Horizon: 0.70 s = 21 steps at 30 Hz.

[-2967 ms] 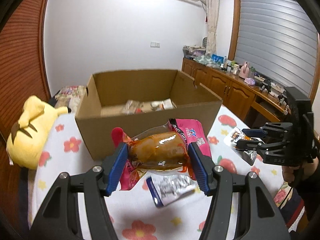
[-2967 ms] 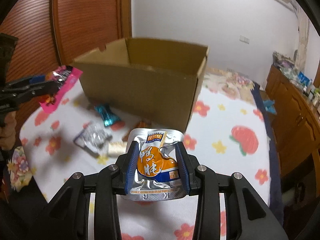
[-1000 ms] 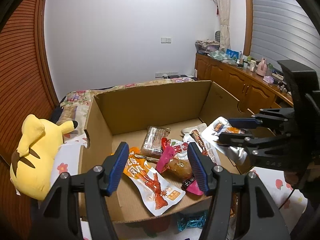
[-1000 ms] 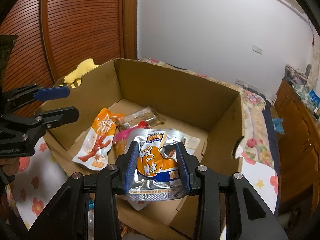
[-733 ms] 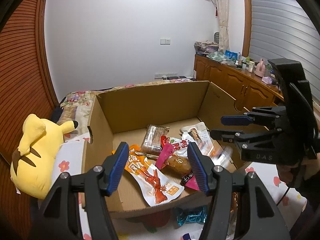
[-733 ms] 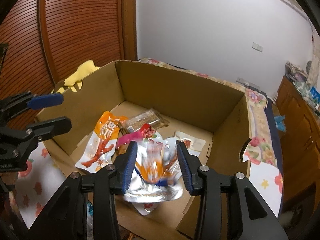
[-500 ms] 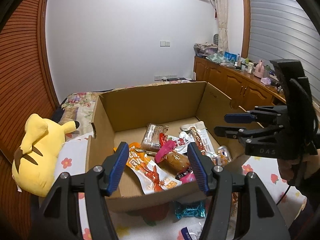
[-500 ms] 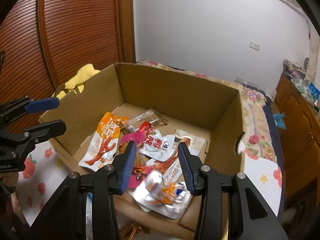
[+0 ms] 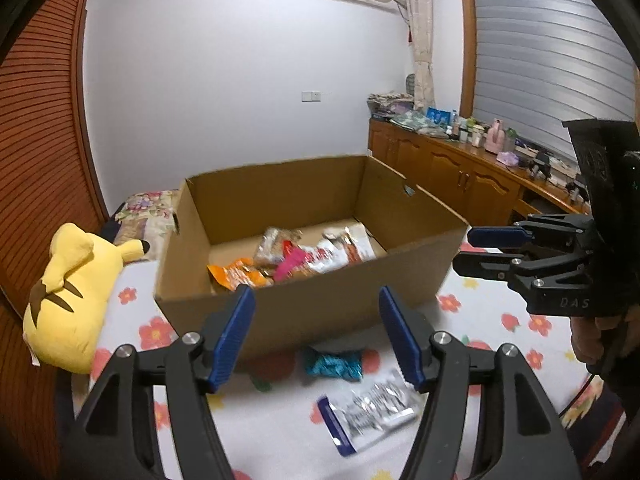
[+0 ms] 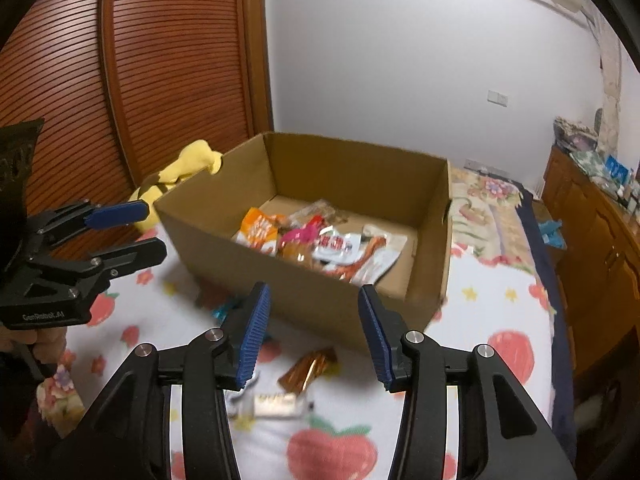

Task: Organize snacks
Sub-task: 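Lower the left tool onto the white-blue pouch while the right tool approaches the gold candy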

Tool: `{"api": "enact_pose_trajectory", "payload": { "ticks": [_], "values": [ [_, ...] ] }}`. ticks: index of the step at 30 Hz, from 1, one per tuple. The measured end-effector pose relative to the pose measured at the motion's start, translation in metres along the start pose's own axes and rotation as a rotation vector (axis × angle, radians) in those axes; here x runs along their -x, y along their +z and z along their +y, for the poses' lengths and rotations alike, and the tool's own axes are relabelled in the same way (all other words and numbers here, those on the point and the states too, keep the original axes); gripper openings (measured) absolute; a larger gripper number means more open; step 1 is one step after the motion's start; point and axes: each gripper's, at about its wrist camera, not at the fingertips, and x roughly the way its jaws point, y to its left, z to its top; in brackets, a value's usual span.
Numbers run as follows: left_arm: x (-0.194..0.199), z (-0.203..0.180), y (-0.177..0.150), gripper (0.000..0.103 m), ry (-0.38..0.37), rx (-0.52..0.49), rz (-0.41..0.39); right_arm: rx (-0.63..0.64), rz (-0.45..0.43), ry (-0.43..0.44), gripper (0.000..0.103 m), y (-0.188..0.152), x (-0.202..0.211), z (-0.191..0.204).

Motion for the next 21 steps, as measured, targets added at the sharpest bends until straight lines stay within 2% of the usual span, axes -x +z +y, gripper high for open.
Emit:
{"api": "enact_pose_trajectory", "payload": {
  "ticks": [11,21],
  "values": [
    [-0.025,-0.028,-0.056,0.065,-0.028,0.023,0.116,-0.022,0.061,0.000,0.047,-0.045,-0.004,0.007],
    [-0.043,-0.035,-0.080,0.066,-0.028,0.039,0.198,-0.073,0.128,0.029,0.047,-0.067,-0.032,0.001]
  ]
}}
